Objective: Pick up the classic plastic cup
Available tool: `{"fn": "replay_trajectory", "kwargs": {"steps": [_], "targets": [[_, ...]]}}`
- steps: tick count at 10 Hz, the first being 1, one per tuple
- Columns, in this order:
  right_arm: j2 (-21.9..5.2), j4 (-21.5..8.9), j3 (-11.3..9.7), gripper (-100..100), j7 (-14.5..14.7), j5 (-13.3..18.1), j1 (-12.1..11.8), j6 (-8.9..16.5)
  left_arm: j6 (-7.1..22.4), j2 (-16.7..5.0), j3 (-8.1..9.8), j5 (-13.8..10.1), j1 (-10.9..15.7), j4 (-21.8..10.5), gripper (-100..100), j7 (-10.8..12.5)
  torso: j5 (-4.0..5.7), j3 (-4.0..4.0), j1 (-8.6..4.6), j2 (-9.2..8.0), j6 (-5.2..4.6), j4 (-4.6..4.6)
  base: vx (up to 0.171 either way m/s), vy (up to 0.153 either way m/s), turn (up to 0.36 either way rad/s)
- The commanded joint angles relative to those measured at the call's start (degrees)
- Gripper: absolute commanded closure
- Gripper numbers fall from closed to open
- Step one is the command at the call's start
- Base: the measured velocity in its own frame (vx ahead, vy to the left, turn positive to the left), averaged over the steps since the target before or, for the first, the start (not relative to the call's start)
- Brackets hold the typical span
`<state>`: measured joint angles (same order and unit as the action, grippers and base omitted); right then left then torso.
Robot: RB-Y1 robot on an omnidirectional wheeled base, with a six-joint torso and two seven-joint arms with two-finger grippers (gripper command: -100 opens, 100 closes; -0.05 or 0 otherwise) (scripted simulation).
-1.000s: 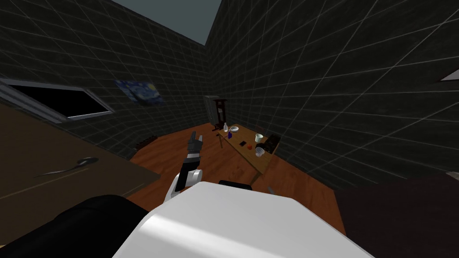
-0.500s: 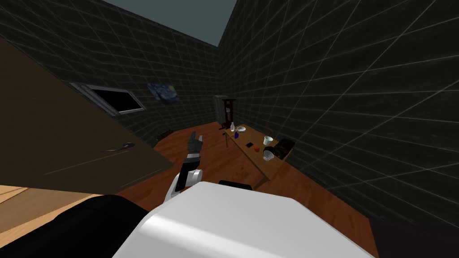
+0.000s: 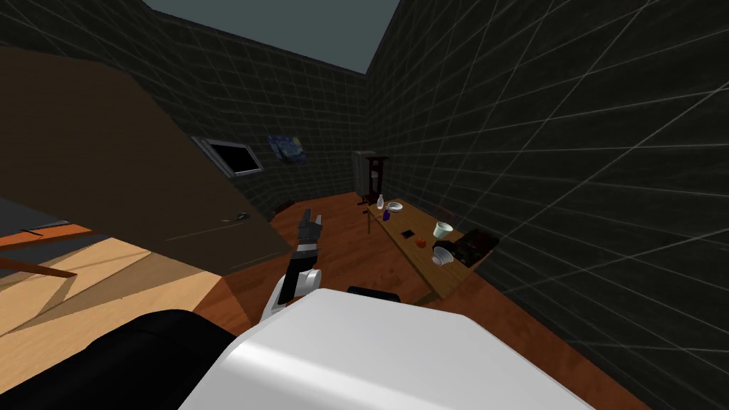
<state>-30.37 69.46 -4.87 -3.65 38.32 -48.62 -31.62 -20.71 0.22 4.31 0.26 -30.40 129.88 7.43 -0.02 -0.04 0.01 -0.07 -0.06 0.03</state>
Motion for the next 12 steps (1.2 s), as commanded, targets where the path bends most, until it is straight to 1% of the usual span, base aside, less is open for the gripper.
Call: {"fn": "replay_trajectory", "kwargs": {"steps": [1, 2, 3, 4, 5, 6, 7, 8, 9, 10, 11, 12], "targets": [[-1.99, -2.86, 0.17, -100, 0.01, 2.75, -0.07, -0.75, 0.0, 0.0, 0.0, 0.0, 0.0, 0.0, 0, 0.0, 0.0, 0.0, 0.0, 0.0, 0.0, 0.0, -0.006, 0.043, 0.392], [-1.99, -4.96, 0.17, -100, 0.01, 2.75, -0.07, -0.75, 0.0, 0.0, -0.01, 0.0, 0.01, 0.0, 0, 0.0, -0.01, 0.0, 0.04, 0.01, 0.06, 0.0, -0.002, 0.029, 0.198], [-4.08, -6.45, 0.29, -100, -0.35, 5.09, 0.0, -1.15, 0.0, 0.0, 0.0, 0.0, 0.0, 0.0, 0, 0.0, -0.01, 0.01, 0.02, 0.01, -0.02, 0.0, -0.007, 0.041, 0.299], [-4.08, -7.11, 0.29, -100, -0.35, 5.09, 0.0, -1.15, 0.0, 0.0, -0.01, 0.0, 0.01, 0.0, 0, 0.0, -0.02, 0.0, 0.04, 0.0, 0.04, 0.0, -0.003, 0.032, 0.233], [-4.08, -8.02, 0.29, -100, -0.35, 5.09, 0.0, -1.15, 0.0, 0.0, 0.0, 0.0, 0.0, 0.0, 0, 0.0, 0.0, 0.01, 0.03, 0.01, 0.0, 0.0, 0.002, 0.012, 0.014], [-6.17, -10.38, 0.42, -100, -0.74, 7.4, 0.19, -1.52, 0.0, 0.0, 0.01, 0.0, -0.01, 0.0, 0, 0.0, 0.01, 0.01, -0.02, 0.01, -0.04, 0.0, -0.003, 0.032, 0.297], [-6.17, -11.87, 0.42, -100, -0.74, 7.4, 0.19, -1.52, 0.0, 0.0, 0.0, 0.0, 0.01, 0.0, 0, 0.0, -0.01, 0.01, 0.0, 0.01, 0.04, 0.0, -0.001, 0.027, 0.23], [-8.11, -13.93, 0.57, -100, -1.16, 9.66, 0.49, -1.84, 0.0, 0.0, 0.0, 0.0, 0.0, 0.0, 0, 0.0, 0.0, 0.01, 0.0, 0.01, -0.01, 0.0, 0.003, 0.041, 0.354], [-8.24, -15.2, 0.57, -100, -1.16, 9.66, 0.49, -1.84, 0.0, 0.0, 0.0, 0.0, 0.01, 0.0, 0, 0.0, -0.01, 0.02, 0.02, 0.04, 0.05, 0.0, 0.005, 0.025, 0.213], [-10.09, -18.43, 0.74, -100, -1.61, 11.87, 0.91, -2.13, 0.0, 0.0, 0.01, 0.0, -0.01, 0.0, 0, 0.0, 0.01, 0.02, 0.0, 0.04, -0.02, 0.0, 0.004, 0.038, 0.379], [-10.3, -18.43, 0.74, -100, -1.61, 11.87, 0.91, -2.13, 0.0, 0.0, 0.0, 0.0, 0.01, 0.0, 0, 0.0, -0.01, 0.02, 0.02, 0.04, 0.04, 0.0, 0.001, 0.026, 0.242], [-12.09, -21.54, 0.93, -100, -2.1, 14.02, 1.44, -2.38, 0.0, 0.0, 0.01, 0.0, -0.01, 0.0, 0, 0.0, 0.0, 0.02, 0.0, 0.03, -0.02, 0.0, 0.004, 0.04, 0.357]]}}
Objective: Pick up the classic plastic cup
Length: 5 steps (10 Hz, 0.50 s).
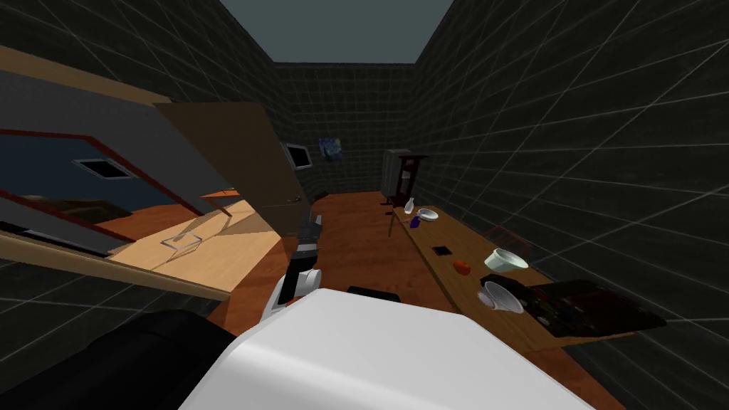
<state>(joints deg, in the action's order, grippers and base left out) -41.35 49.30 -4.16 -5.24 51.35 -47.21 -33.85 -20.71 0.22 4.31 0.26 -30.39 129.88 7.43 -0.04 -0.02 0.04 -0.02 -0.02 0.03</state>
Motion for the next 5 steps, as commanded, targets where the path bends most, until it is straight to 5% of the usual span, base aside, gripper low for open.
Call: {"fn": "replay_trajectory", "kwargs": {"steps": [1, 2, 5], "targets": [[-2.86, -2.86, 0.44, -100, -1.01, 2.86, 0.66, -0.36, 0.0, 0.0, 0.0, 0.0, 0.0, 0.0, 0, 0.0, 0.0, 0.0, 0.0, 0.0, 0.0, 0.0, 0.006, 0.05, 0.442], [-3.3, -3.52, 0.44, -100, -1.01, 3.07, 0.66, -0.36, 0.0, 0.0, 0.0, 0.0, 0.0, 0.0, 0, 0.0, 0.0, 0.01, 0.03, 0.02, -0.01, 0.0, 0.009, 0.034, 0.28], [-8.46, -12.31, 1.1, -100, -2.63, 8.51, 3.16, -0.83, 0.0, 0.0, 0.0, 0.0, -0.01, 0.0, 0, 0.0, 0.0, 0.04, 0.02, 0.07, -0.02, -0.01, 0.02, 0.048, 0.421]]}}
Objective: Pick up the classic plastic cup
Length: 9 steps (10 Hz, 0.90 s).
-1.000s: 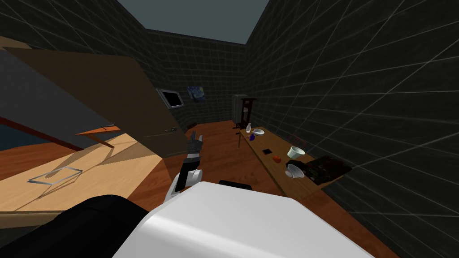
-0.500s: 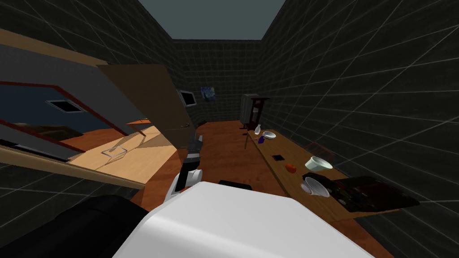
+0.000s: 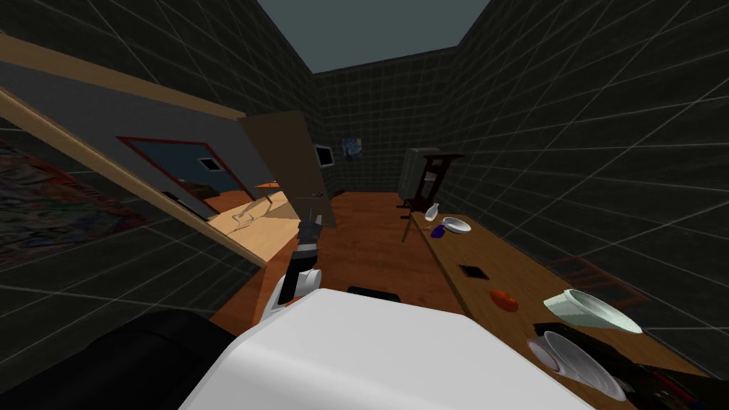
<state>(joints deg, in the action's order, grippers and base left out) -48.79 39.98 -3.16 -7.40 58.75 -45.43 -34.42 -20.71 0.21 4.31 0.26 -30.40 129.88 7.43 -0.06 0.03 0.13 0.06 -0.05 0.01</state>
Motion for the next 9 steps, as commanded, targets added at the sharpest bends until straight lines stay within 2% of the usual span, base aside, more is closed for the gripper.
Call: {"fn": "replay_trajectory", "kwargs": {"steps": [1, 5, 6, 9], "targets": [[-1.36, -2.86, 0.09, -100, -0.47, 1.38, 1.38, -0.25, 0.0, 0.0, 0.0, 0.0, 0.0, 0.0, 0, 0.0, 0.0, 0.0, 0.0, 0.0, 0.0, 0.0, 0.013, 0.038, 0.312], [-7.06, -10.96, 0.85, -100, -2.61, 7.38, 5.65, -0.65, 0.0, 0.0, 0.0, 0.0, 0.0, 0.0, 0, 0.0, 0.02, 0.0, -0.04, 0.01, 0.03, 0.01, 0.016, 0.038, 0.446], [-7.06, -10.96, 0.85, -100, -2.61, 7.38, 5.65, -0.65, 0.0, 0.0, 0.01, 0.0, 0.0, 0.0, 0, 0.0, 0.02, 0.01, -0.03, 0.02, -0.01, 0.0, 0.023, 0.022, 0.094], [-9.35, -14.51, 1.18, -100, -3.92, 10.35, 8.81, -0.89, 0.0, -0.01, 0.01, 0.0, -0.01, 0.0, 0, 0.0, 0.03, -0.03, -0.04, -0.05, -0.05, 0.02, 0.016, 0.026, 0.276]]}}
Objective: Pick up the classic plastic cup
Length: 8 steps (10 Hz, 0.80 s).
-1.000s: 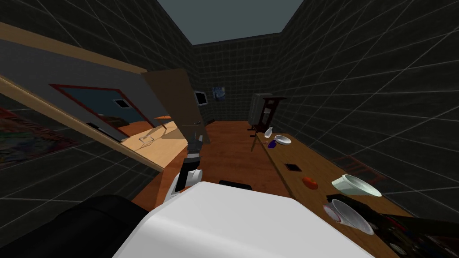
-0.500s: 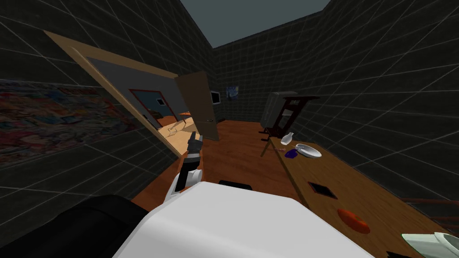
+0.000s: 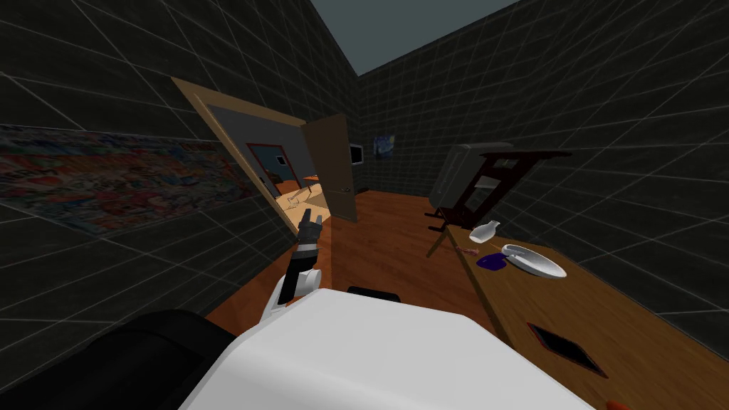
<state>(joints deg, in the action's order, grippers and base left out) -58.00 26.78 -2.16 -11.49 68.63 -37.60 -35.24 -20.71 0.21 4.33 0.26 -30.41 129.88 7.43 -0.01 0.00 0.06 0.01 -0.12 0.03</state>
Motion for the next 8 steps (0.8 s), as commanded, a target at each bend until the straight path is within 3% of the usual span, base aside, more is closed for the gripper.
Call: {"fn": "replay_trajectory", "kwargs": {"steps": [1, 2, 5, 6, 7, 8], "targets": [[-0.4, -2.02, 0.23, -100, -0.15, 1.14, 1.86, -0.16, 0.0, 0.0, 0.0, 0.0, 0.0, 0.0, 0, 0.0, 0.0, 0.0, 0.0, 0.0, 0.0, 0.0, 0.014, 0.013, 0.249], [-0.08, -2.67, 0.17, -100, -0.59, 1.95, 3.24, -0.4, 0.0, 0.0, 0.0, 0.0, 0.0, 0.0, 0, 0.0, 0.01, -0.01, -0.02, -0.01, -0.01, 0.0, 0.011, 0.01, 0.289], [-0.24, -1.77, 0.07, -100, -1.38, 1.99, 2.68, -0.11, 0.0, 0.0, 0.01, 0.0, -0.01, 0.0, 0, 0.0, 0.02, -0.07, -0.05, -0.12, -0.11, 0.02, 0.004, 0.0, 0.012], [-0.21, -1.91, 0.09, 0, -1.19, 1.98, 2.75, -0.19, 0.0, 0.0, 0.01, 0.0, -0.01, 0.0, 0, 0.0, 0.02, -0.08, -0.04, -0.14, -0.1, 0.03, 0.0, 0.0, 0.0], [-0.86, 0.56, -2.08, -100, -2.76, 0.93, 1.68, 1.7, 0.0, 0.0, 0.01, 0.0, -0.01, 0.0, 0, 0.0, 0.02, -0.08, -0.04, -0.14, -0.1, 0.03, 0.007, -0.017, -0.02], [-1.51, 2.46, -3.97, -100, -4.32, -0.12, 0.62, 3.55, 0.0, 0.0, 0.01, 0.0, -0.01, 0.0, 0, 0.0, 0.03, -0.08, -0.1, -0.13, -0.11, 0.03, 0.012, -0.044, -0.022]]}}
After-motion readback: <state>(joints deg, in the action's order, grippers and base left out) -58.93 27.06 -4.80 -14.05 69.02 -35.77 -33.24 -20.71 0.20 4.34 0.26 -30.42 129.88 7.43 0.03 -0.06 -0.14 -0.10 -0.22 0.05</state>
